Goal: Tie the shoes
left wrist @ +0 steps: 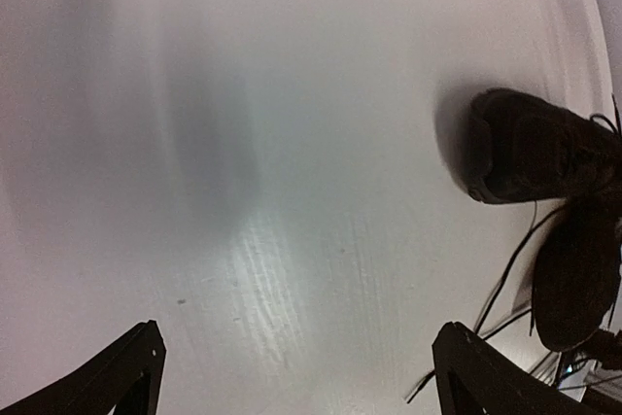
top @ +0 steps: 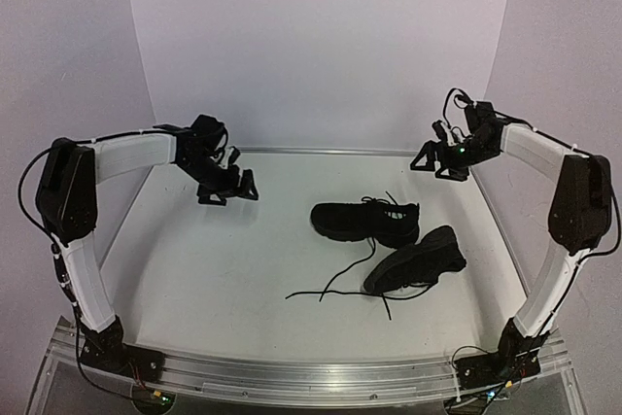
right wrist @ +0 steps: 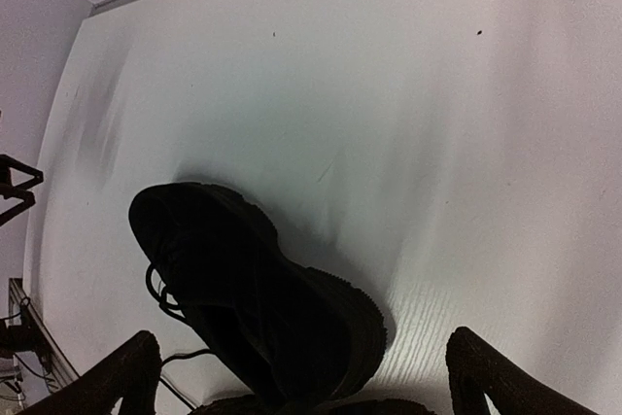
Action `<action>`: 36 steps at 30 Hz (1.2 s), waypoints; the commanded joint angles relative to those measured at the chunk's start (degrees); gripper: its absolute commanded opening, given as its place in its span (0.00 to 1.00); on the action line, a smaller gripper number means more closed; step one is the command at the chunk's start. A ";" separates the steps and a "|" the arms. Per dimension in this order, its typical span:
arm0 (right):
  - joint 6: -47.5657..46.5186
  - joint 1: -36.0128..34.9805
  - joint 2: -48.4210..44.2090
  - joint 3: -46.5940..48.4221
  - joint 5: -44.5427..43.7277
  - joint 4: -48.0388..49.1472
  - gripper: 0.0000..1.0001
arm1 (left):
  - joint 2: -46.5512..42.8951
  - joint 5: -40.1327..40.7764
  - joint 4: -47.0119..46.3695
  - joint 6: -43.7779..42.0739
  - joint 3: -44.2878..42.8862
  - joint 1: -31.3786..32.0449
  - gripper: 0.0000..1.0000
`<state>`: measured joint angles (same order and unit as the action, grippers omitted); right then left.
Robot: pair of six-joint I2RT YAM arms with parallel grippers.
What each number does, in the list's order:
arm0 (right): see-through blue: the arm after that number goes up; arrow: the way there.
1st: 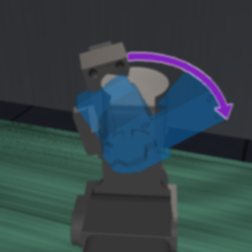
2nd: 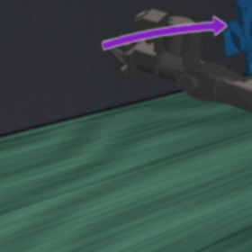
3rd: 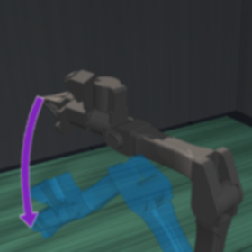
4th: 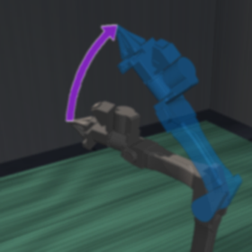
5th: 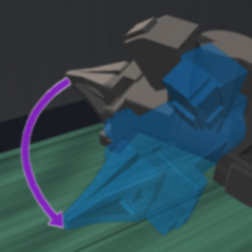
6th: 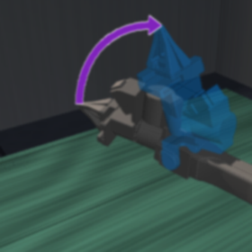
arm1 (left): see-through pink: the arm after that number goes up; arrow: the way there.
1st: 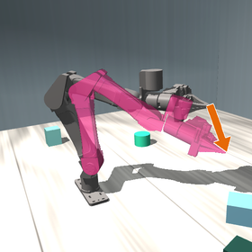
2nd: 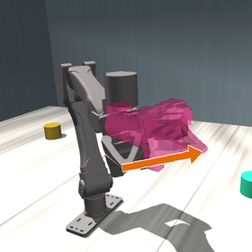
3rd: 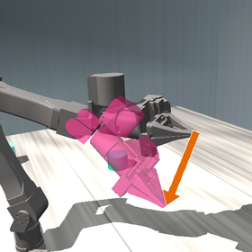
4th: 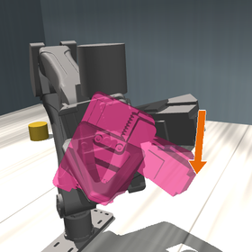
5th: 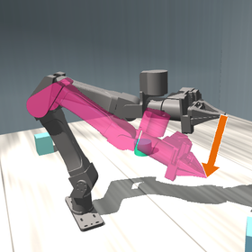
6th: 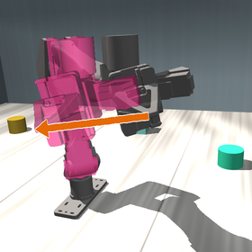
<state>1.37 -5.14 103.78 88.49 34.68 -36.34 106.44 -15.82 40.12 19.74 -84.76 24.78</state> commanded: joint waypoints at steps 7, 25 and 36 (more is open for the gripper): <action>-1.96 -2.99 5.58 -2.51 6.00 -3.55 0.98 | 14.38 -15.40 -13.74 1.64 -8.65 12.60 0.99; 0.70 -14.62 7.83 -5.02 16.63 -3.37 0.91 | 26.97 -20.16 -35.98 15.36 -16.22 15.71 0.98; 2.06 -18.17 7.23 0.60 15.95 -3.37 0.88 | 21.38 -19.00 -35.41 15.82 -12.32 11.24 0.95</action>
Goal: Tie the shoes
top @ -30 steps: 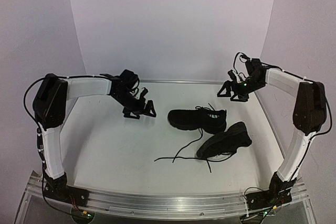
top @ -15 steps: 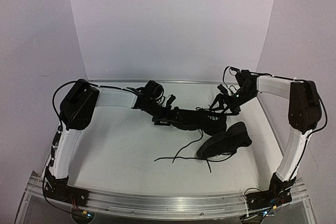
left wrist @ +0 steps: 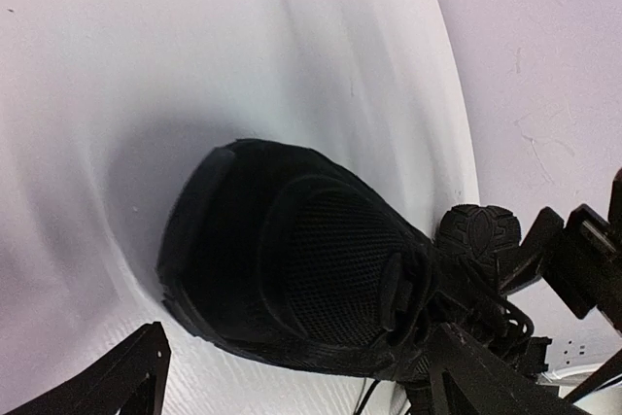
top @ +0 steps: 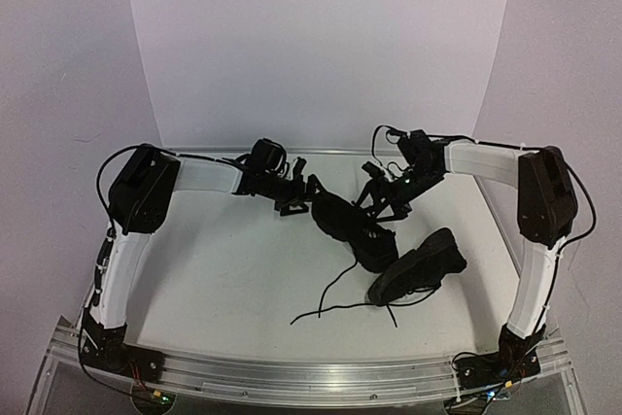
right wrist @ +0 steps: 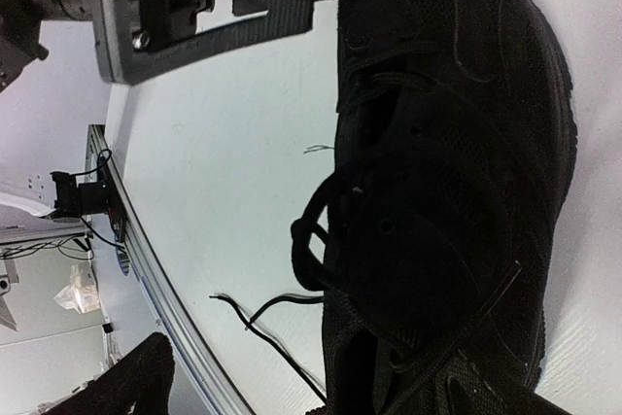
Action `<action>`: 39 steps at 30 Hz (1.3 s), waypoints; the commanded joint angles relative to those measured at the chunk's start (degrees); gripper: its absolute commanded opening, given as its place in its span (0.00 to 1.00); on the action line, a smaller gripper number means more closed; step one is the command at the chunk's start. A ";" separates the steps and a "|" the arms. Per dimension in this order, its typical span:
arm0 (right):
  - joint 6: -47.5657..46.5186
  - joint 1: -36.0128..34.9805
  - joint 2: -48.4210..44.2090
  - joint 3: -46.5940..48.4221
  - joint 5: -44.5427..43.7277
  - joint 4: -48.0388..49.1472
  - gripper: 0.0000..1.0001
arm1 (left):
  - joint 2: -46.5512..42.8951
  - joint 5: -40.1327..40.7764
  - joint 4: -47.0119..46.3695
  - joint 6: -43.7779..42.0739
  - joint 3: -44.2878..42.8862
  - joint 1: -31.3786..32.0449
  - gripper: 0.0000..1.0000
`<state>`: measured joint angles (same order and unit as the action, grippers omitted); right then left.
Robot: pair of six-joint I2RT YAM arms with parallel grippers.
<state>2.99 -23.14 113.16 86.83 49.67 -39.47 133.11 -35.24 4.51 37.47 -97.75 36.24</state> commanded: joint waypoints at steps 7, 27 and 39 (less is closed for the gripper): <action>-0.04 2.30 -6.46 -0.73 -13.47 -7.76 0.85 | -13.58 1.90 1.62 -4.62 11.37 0.05 0.94; 0.69 0.34 -3.91 -4.61 -14.86 -9.84 0.48 | -17.45 17.37 14.70 -31.36 16.48 16.45 0.67; 2.03 0.37 -3.65 -5.91 -16.12 -9.77 0.39 | -11.91 32.66 24.10 -37.38 10.54 26.34 0.58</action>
<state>4.46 -22.61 108.65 81.43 34.56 -48.50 119.66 -9.70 24.20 2.97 -82.57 60.19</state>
